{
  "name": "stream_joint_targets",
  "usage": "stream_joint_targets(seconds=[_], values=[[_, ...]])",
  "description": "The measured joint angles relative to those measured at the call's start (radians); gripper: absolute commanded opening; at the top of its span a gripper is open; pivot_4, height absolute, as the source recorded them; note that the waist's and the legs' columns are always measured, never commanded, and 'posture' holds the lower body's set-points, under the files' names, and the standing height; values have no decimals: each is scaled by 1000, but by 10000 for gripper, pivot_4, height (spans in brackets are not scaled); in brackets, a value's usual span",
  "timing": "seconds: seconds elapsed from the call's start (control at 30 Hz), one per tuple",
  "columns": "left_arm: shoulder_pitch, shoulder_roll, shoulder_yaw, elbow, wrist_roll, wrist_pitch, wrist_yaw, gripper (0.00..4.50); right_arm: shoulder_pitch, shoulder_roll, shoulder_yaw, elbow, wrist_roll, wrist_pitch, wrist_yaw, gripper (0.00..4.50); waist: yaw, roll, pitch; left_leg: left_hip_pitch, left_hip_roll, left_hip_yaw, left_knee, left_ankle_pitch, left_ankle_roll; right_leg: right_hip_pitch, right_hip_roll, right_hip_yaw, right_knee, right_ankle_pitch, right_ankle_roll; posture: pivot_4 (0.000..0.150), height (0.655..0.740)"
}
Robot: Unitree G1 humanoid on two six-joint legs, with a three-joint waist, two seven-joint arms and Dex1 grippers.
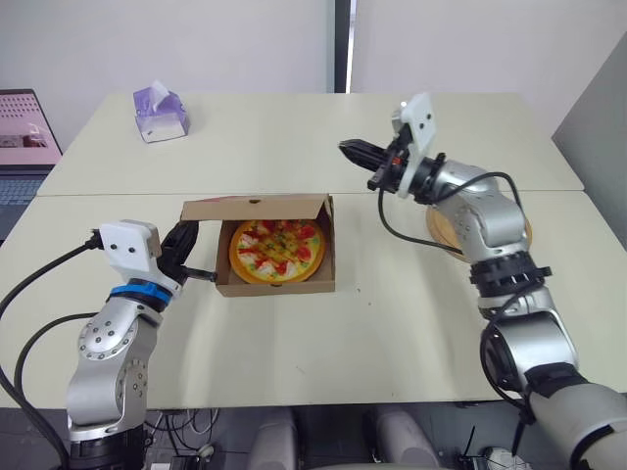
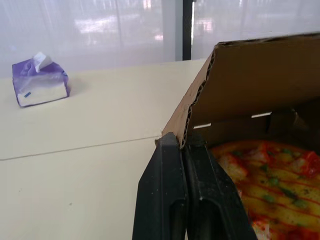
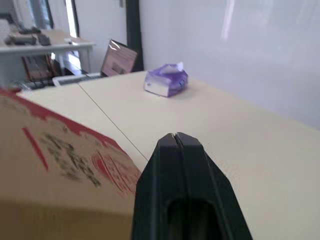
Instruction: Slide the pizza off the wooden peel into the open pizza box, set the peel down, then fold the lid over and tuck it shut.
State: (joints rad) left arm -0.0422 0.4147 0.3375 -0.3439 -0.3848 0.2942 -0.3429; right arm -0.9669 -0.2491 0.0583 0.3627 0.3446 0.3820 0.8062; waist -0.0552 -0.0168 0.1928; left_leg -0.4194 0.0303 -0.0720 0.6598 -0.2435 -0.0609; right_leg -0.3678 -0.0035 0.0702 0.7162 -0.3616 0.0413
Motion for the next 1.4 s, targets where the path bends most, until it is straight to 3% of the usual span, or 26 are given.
stream_joint_targets(seconds=[0.23,1.0,1.13,1.33,1.4], values=[[14,0,-4,0,-1,0,-14,0,8,19,26,52,9,35,116,560,4,0,0,0,0,0,0,0,0,0,-3,0,0,0,0,1500,7400],[14,3,-29,5,36,1,-39,0,96,36,64,-53,-2,121,144,560,3,0,0,0,-1,0,0,0,0,0,-3,0,0,0,0,1500,7400],[34,7,-25,-3,31,9,-41,8434,105,39,65,-53,-4,122,147,0,2,0,0,0,0,0,0,0,0,0,-3,0,0,0,0,1500,7400],[109,32,11,-52,2,49,-52,26872,115,50,66,-53,-9,122,147,0,0,0,0,0,0,0,0,0,0,-1,-3,0,0,0,0,1500,7400],[151,54,32,-89,-25,77,-67,29126,116,54,67,-53,-10,122,147,0,-1,0,0,0,0,-1,-1,0,0,-1,-3,0,0,0,0,1500,7400]])
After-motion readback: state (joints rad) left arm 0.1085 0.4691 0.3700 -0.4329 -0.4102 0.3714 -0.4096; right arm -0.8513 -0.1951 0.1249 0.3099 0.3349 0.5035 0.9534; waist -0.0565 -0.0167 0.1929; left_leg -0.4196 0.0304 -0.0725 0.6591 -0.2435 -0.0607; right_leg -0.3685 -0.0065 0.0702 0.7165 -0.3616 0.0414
